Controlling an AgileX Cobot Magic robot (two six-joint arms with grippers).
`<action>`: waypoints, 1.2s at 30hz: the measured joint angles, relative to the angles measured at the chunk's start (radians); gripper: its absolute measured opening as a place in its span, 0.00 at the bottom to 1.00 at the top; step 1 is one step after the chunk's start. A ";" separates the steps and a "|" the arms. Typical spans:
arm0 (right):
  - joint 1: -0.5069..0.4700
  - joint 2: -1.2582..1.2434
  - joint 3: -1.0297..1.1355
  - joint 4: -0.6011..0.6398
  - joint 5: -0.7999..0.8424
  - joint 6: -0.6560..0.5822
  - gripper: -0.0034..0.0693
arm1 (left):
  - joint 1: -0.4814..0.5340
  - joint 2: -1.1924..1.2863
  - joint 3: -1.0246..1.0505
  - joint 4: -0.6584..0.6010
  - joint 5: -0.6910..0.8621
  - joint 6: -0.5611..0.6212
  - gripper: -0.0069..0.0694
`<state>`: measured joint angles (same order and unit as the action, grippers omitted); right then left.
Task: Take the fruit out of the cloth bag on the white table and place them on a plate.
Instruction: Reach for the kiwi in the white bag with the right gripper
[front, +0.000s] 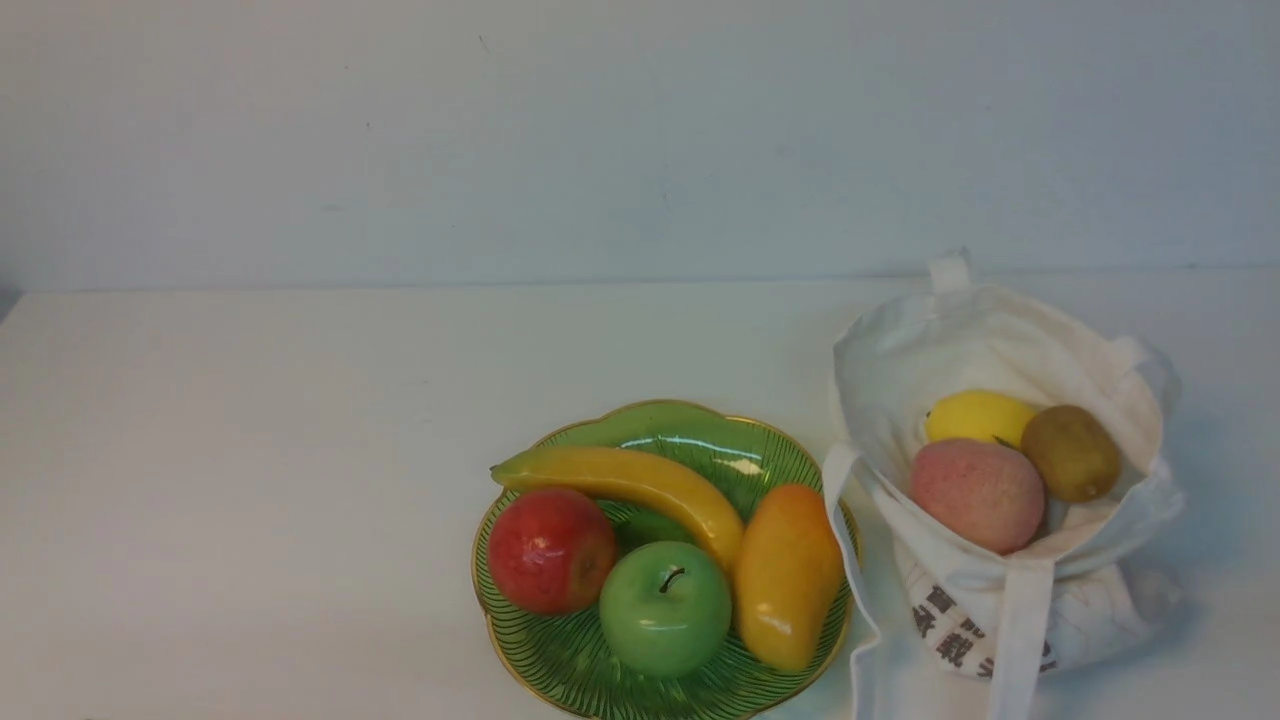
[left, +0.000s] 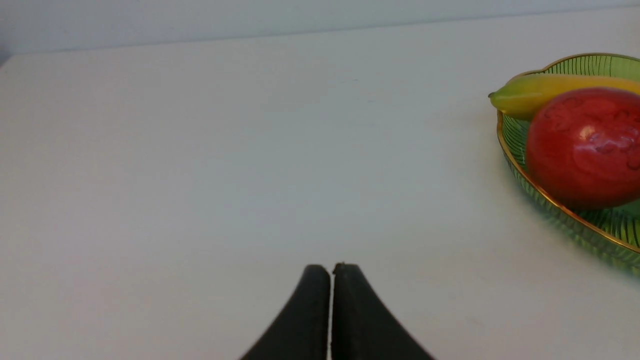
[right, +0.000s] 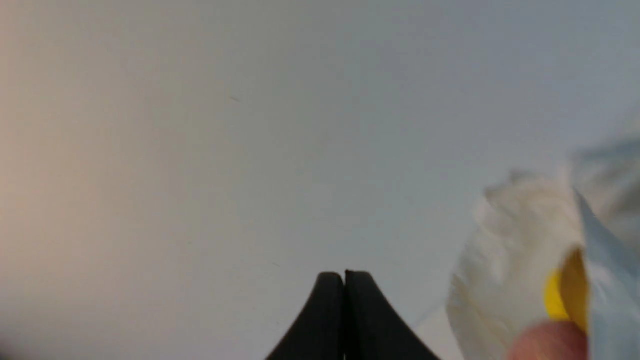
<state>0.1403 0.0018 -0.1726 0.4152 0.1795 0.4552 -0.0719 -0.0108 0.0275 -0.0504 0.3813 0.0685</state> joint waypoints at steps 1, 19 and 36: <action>0.000 0.022 -0.059 -0.042 0.037 -0.029 0.03 | 0.000 0.000 0.000 0.000 0.000 0.000 0.08; 0.000 1.101 -0.693 -0.328 0.712 -0.285 0.10 | 0.000 0.000 0.000 0.000 0.000 0.000 0.08; 0.003 1.725 -1.107 -0.370 0.798 -0.410 0.72 | 0.000 0.000 0.000 0.000 0.000 0.000 0.08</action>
<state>0.1434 1.7265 -1.2800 0.0454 0.9776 0.0449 -0.0719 -0.0108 0.0275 -0.0504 0.3813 0.0685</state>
